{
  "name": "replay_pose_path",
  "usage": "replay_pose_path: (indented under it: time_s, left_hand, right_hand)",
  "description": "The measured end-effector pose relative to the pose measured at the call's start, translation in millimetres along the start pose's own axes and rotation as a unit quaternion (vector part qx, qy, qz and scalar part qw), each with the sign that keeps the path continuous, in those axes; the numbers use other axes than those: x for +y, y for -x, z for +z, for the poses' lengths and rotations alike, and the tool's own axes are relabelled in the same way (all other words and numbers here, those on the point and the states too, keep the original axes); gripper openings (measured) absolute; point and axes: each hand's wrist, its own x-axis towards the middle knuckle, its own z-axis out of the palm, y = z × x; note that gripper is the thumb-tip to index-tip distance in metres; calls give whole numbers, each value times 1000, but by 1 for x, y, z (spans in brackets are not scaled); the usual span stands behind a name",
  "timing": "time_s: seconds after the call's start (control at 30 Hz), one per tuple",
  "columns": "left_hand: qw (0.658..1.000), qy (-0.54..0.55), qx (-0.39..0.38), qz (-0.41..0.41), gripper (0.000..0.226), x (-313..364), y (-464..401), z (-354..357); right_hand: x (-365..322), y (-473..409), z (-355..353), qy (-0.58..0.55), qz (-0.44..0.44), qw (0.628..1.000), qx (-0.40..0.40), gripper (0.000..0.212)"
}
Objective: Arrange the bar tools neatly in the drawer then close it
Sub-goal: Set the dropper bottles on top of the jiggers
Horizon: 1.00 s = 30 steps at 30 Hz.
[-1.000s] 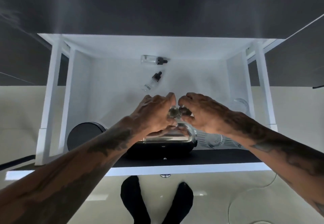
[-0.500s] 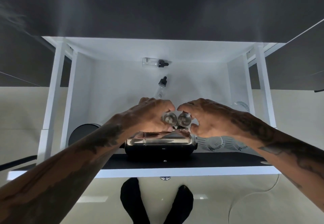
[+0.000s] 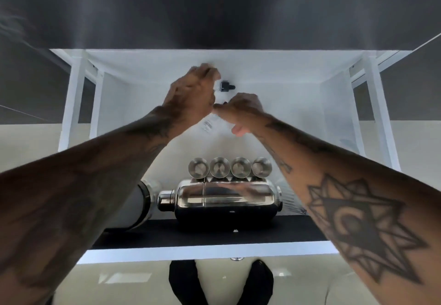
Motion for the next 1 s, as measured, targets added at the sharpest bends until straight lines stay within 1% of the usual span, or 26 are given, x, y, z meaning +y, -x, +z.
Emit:
replay_pose_path:
  time_s: [0.07,0.1,0.2,0.27,0.3,0.37,0.4,0.47,0.53,0.57,0.7,0.83,1.0]
  left_hand:
    - [999,-26,-34,21,40,2,-15,6]
    - [998,-36,-49,21,38,2,-20,10]
    - [997,-43,-70,-2,31,-5,-24,22]
    - [997,-23,-71,-20,29,-12,-22,27]
    - [997,2,-66,-33,29,-15,-21,28]
    - [993,78,-57,-60,35,-20,-13,24]
    - [989,121,-55,-71,35,-21,-6,22]
    - [968,224,-58,-96,30,-23,15,15]
    - [938,318,-77,-115,26,-23,41,11]
    - [926,348,-93,-117,27,-23,54,11]
    - [891,404,-160,-131,33,-21,83,12]
    - [877,414,-207,-128,35,-19,78,8]
    - [876,387,-267,-107,34,-17,70,2]
  right_hand:
    - [-5,-8,18,20,-8,1000,5,37]
    - [-4,-11,23,11,-6,1000,11,37]
    - [3,-13,21,-14,4,1000,5,18]
    - [10,-10,11,-12,4,1000,-20,16]
    - [15,-6,5,-19,-6,999,-29,19]
    - [30,5,-8,-43,-57,997,-21,22]
    - [39,13,-15,-58,-92,994,-14,22]
    - [56,28,-29,-72,-161,984,-30,29]
    - [67,38,-34,-52,-202,976,-62,32]
    - [71,41,-34,-34,-213,974,-75,32]
    - [70,46,-30,34,-259,960,-102,31]
    - [66,44,-27,107,-287,945,-116,35]
    - [65,43,-27,168,-312,925,-139,38]
